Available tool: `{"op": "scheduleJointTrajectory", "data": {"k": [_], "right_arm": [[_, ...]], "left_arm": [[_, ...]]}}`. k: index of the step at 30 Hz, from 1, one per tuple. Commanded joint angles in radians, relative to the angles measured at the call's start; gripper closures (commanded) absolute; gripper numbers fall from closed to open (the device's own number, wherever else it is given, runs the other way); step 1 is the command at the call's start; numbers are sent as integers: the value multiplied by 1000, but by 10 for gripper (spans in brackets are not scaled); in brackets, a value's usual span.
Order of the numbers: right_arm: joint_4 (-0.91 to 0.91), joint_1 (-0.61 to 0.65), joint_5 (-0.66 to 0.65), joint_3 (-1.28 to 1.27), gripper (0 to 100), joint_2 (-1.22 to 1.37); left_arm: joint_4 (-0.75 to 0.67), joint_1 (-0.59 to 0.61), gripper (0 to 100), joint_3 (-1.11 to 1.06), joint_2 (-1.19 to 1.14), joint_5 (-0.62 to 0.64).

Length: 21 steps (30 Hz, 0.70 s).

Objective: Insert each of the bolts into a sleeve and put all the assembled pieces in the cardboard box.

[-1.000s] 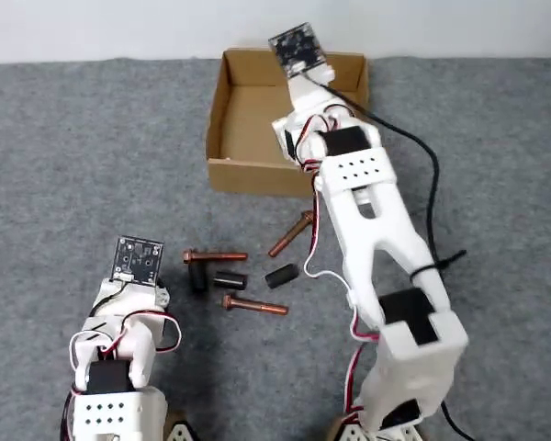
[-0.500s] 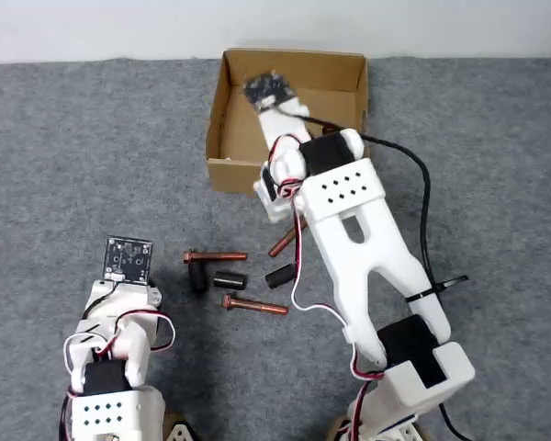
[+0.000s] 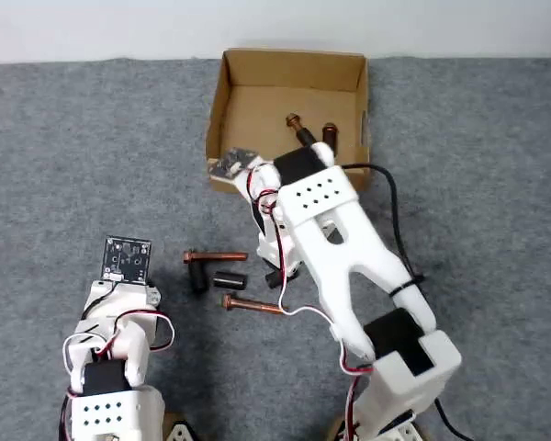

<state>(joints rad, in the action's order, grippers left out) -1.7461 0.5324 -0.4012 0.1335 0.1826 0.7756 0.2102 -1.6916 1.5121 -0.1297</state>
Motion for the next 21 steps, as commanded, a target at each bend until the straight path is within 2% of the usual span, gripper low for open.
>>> {"op": "scheduleJointTrajectory", "data": {"k": [1, 10, 16, 21], "right_arm": [[-25, 36, -37, 3, 663, 58], [140, 84, -137, 17, 663, 209], [214, 85, -144, 17, 664, 280], [260, 82, -146, 18, 776, 331]], "left_arm": [[-31, 5, 994, 2, -5, -3], [-31, 5, 994, 2, -5, -3], [-31, 5, 994, 2, -5, -3], [-31, 5, 994, 2, -5, -3]]}}
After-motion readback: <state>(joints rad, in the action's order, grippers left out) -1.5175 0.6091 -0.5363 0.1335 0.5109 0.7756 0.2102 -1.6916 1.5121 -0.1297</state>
